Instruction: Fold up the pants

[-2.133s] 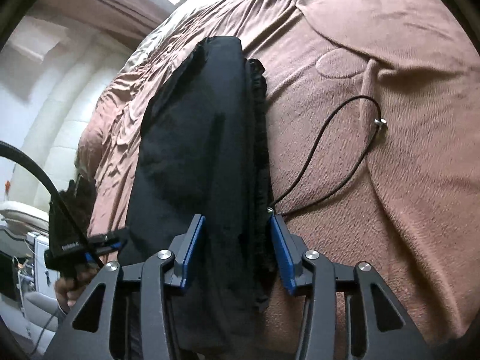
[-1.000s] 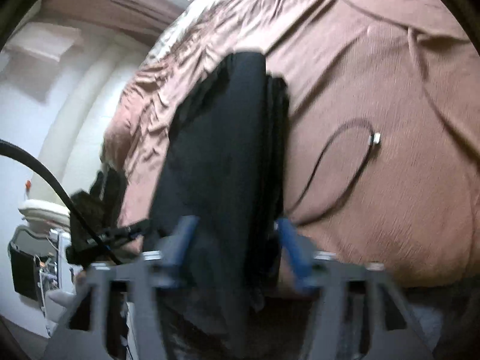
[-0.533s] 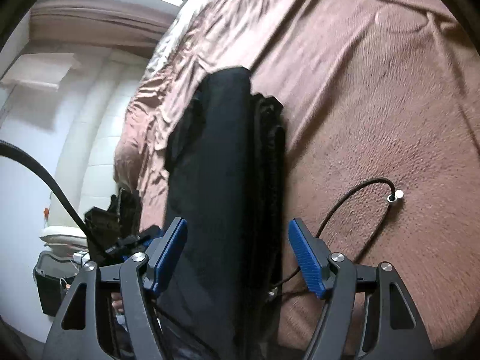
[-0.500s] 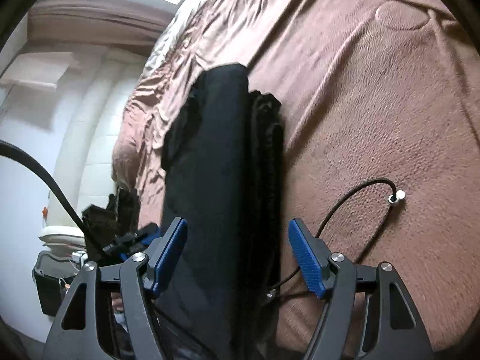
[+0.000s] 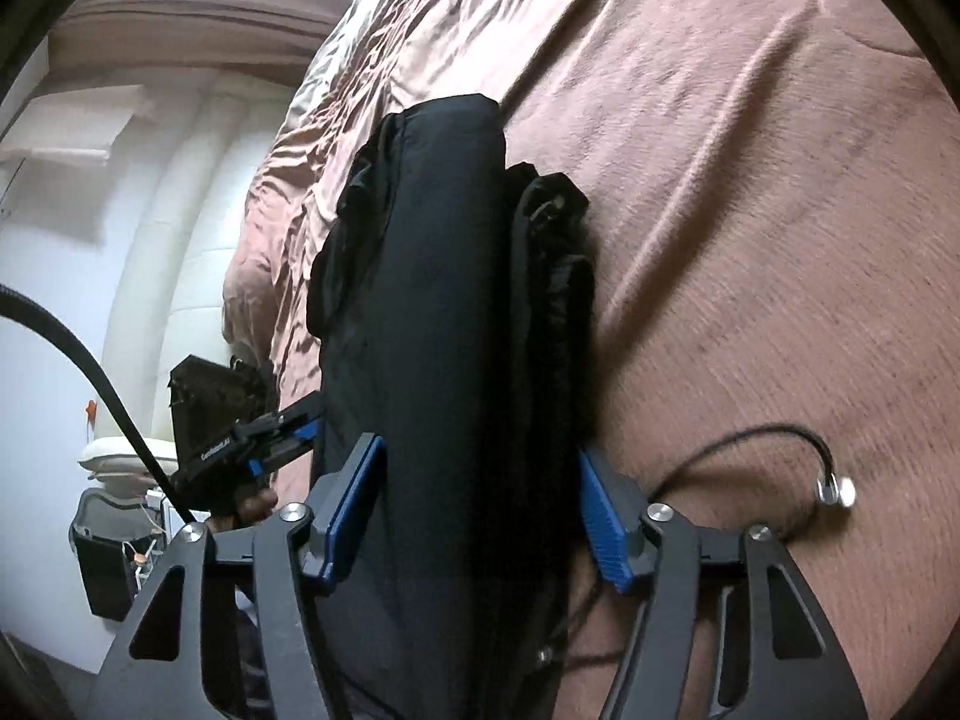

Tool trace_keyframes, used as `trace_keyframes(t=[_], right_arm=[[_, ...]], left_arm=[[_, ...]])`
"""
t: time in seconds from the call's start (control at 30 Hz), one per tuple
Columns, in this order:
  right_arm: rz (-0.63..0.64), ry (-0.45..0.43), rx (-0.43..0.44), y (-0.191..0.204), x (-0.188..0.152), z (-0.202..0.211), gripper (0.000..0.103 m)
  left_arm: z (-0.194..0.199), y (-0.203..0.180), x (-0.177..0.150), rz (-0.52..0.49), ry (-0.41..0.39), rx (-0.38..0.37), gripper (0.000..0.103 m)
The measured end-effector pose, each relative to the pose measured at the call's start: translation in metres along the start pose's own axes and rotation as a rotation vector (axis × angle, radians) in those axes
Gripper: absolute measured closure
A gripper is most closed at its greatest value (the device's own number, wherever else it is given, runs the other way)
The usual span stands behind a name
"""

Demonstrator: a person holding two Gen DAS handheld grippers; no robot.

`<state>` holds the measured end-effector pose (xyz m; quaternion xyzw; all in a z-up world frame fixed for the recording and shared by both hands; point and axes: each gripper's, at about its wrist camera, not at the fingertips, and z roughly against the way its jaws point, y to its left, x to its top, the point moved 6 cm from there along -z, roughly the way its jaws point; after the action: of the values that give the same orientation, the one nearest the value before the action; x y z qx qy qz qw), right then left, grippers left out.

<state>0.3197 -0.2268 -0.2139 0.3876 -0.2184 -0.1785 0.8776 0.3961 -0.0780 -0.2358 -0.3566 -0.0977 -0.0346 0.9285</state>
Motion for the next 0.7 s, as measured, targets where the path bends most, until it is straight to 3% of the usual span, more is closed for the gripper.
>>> trace_keyframes(t=[0.2, 0.3, 0.5, 0.7], right_arm=[[0.018, 0.023, -0.001, -0.001, 0.008, -0.004, 0.042], [0.037, 0.026, -0.017, 0.001, 0.009, -0.006, 0.044], [0.078, 0.002, -0.029, 0.01, 0.005, 0.001, 0.075], [0.142, -0.049, -0.03, 0.027, -0.005, 0.011, 0.08]], left_arm=[[-0.007, 0.001, 0.013, 0.024, -0.004, -0.036, 0.057], [-0.007, 0.0, 0.013, 0.028, -0.011, -0.04, 0.064], [0.007, -0.012, 0.01, -0.005, -0.055, -0.068, 0.086], [0.027, -0.03, 0.006, -0.043, -0.092, -0.065, 0.089]])
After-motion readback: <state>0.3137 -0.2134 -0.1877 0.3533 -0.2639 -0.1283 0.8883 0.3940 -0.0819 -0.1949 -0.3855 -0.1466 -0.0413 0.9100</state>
